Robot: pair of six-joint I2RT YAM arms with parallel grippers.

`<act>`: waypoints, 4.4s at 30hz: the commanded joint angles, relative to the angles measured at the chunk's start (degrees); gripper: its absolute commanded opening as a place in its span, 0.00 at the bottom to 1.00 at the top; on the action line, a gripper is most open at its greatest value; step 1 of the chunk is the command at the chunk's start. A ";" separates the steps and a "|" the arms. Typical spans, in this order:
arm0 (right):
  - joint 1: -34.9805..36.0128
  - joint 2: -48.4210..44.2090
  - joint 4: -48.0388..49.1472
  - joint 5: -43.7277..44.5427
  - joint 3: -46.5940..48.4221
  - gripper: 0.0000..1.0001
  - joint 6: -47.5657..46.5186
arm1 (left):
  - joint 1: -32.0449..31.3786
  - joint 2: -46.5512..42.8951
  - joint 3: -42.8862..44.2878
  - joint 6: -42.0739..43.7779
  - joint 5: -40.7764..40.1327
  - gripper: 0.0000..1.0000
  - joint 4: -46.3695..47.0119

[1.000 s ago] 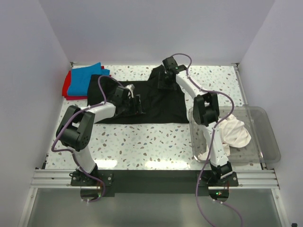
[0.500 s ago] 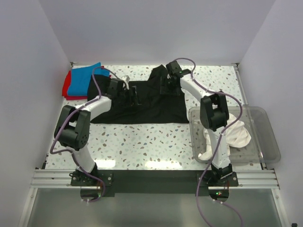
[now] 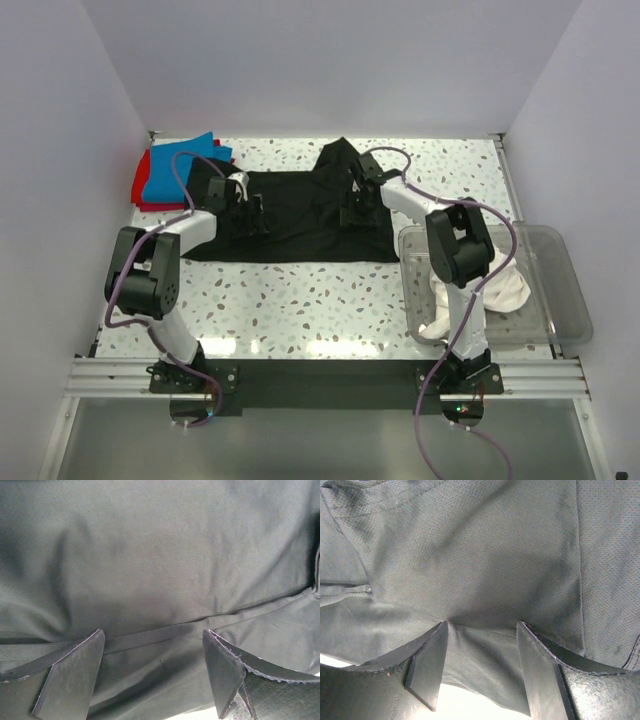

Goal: Fold and stack the t-shirts
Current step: Fold the tshirt

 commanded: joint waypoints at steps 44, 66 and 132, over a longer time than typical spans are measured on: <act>7.09 -5.66 -14.55 4.47 1.81 0.61 0.34 | 8.63 -6.63 1.39 -2.76 -9.03 0.93 -9.20; 8.76 -5.30 -9.53 2.10 -12.59 0.61 -0.19 | 14.53 -7.93 -10.99 -11.63 -12.80 0.95 -13.93; -5.39 19.22 2.25 12.03 34.94 0.57 -12.40 | 14.97 2.17 11.85 -8.29 -15.00 0.76 -16.14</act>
